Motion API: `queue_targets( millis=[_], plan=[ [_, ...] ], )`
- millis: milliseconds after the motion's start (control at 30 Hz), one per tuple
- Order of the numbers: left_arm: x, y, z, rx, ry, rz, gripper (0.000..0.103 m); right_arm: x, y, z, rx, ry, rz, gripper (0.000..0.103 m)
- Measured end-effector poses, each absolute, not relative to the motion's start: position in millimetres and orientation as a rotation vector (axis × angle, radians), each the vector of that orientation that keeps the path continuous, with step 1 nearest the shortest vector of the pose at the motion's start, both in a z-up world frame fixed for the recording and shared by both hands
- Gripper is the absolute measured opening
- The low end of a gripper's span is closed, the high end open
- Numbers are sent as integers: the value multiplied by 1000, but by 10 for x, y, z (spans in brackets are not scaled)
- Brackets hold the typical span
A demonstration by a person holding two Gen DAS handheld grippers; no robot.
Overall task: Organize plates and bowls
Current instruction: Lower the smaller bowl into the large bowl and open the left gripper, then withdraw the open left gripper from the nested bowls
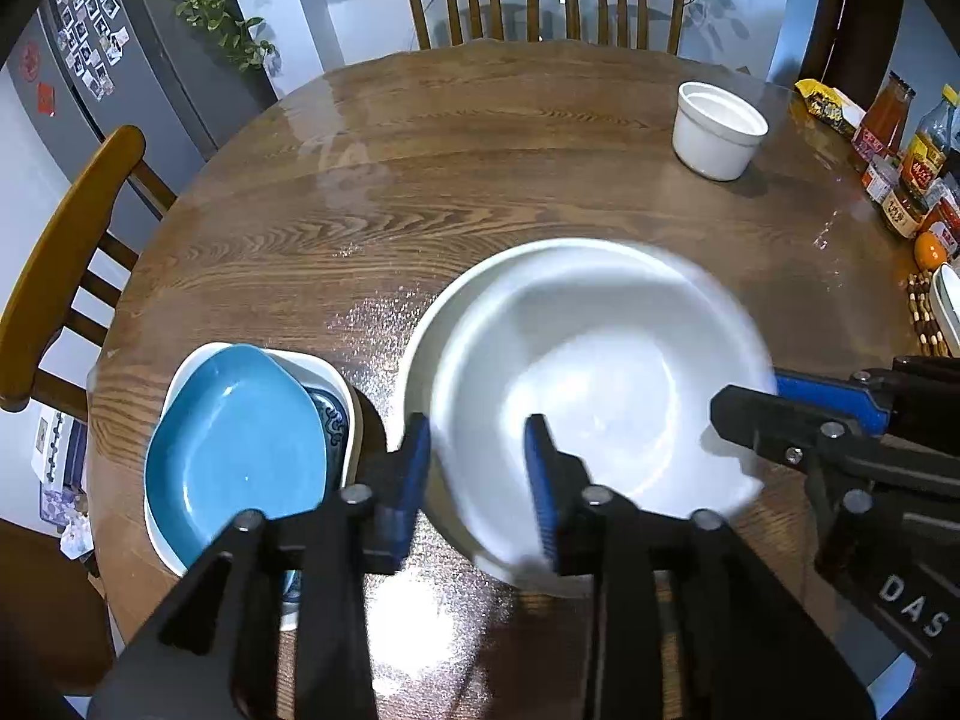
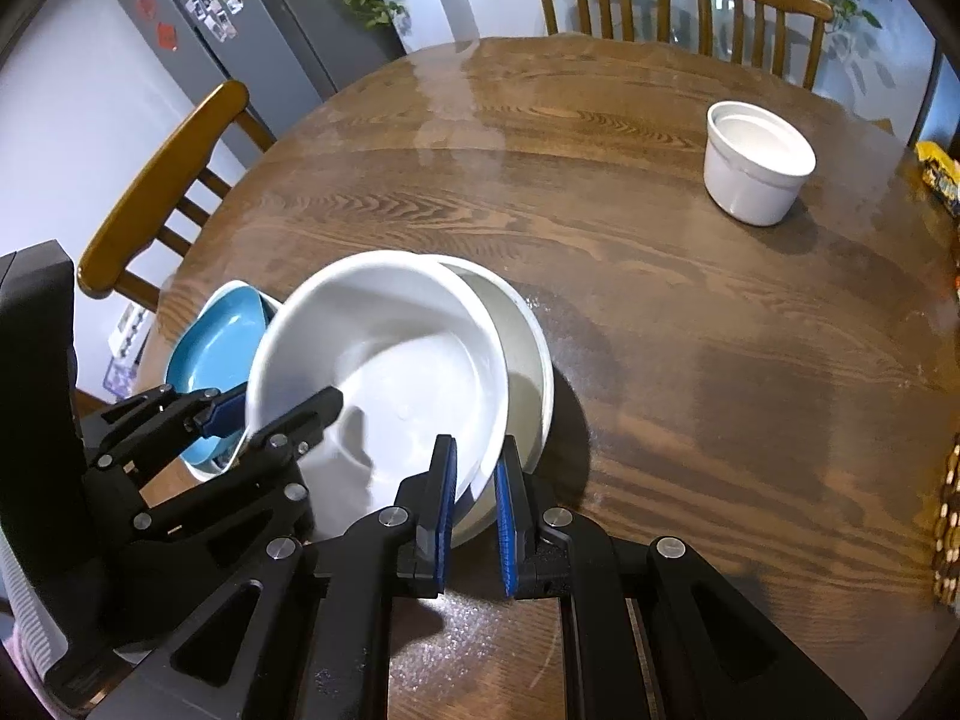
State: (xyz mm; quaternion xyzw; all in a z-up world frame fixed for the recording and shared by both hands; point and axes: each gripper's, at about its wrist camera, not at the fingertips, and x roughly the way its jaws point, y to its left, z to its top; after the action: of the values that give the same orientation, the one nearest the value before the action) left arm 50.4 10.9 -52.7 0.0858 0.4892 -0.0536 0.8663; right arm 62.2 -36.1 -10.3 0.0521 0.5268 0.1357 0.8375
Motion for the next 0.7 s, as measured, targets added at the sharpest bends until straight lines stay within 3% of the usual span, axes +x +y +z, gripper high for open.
queue_targets(
  millis=[200,333,433,633,700],
  plan=[
    [485,125,-431,176,993,-117,43,591,-365,-13,67,1065,251,17],
    [435,106,-330,178,956,-124,56,538,-437,99,79,1025,244,17],
    [390,79,-244,184,925,-130,61,494,-507,192,106,999,242,17],
    [300,22,-74,197,869,-143,64,413,-653,312,168,961,236,18],
    [269,0,-34,200,853,-148,76,385,-700,347,184,947,226,27]
  ],
)
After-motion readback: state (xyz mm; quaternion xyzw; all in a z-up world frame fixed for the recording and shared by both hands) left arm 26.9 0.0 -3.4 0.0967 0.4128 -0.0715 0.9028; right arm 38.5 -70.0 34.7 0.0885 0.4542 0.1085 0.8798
